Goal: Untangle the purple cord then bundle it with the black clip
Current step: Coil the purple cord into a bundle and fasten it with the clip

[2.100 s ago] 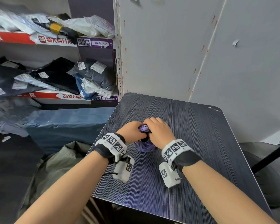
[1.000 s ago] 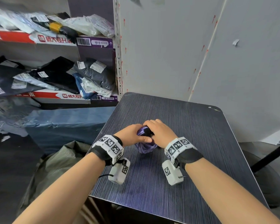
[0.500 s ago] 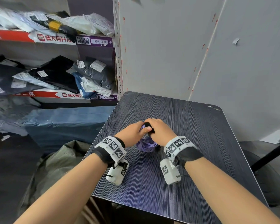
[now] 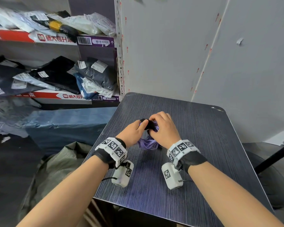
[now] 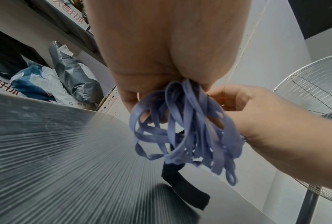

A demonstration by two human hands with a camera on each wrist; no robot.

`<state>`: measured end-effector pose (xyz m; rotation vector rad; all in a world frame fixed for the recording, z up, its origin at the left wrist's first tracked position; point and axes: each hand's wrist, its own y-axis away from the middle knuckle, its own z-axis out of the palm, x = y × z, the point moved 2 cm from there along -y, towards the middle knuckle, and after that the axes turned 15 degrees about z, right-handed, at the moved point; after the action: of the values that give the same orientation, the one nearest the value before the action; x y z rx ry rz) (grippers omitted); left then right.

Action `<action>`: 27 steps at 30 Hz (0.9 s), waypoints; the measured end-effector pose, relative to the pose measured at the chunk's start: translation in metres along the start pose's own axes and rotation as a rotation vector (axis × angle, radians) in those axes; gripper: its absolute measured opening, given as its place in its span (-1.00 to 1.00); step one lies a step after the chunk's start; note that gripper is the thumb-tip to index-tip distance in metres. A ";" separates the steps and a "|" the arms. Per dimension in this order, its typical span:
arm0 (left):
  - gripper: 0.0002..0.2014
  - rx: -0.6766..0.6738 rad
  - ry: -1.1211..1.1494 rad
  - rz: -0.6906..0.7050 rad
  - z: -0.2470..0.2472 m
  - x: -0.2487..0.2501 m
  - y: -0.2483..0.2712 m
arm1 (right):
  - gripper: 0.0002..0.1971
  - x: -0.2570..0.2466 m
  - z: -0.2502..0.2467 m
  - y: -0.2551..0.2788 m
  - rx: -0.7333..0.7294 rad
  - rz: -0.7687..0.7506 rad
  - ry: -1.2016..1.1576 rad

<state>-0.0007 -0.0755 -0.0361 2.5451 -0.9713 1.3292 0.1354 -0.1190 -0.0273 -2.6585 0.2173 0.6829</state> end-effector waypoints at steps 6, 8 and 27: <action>-0.58 0.014 -0.048 -0.011 -0.002 0.001 0.001 | -0.73 0.002 -0.001 -0.002 -0.035 0.044 -0.199; -0.58 -0.001 -0.075 -0.010 -0.002 0.001 0.002 | -0.78 0.003 -0.001 -0.005 -0.078 0.108 -0.300; -0.70 -0.179 -0.319 -0.075 -0.010 0.009 -0.005 | -0.68 -0.004 -0.002 -0.018 -0.318 0.455 -0.827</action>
<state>-0.0017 -0.0721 -0.0224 2.6692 -0.9818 0.7912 0.1373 -0.1026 -0.0183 -2.3469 0.5051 2.0185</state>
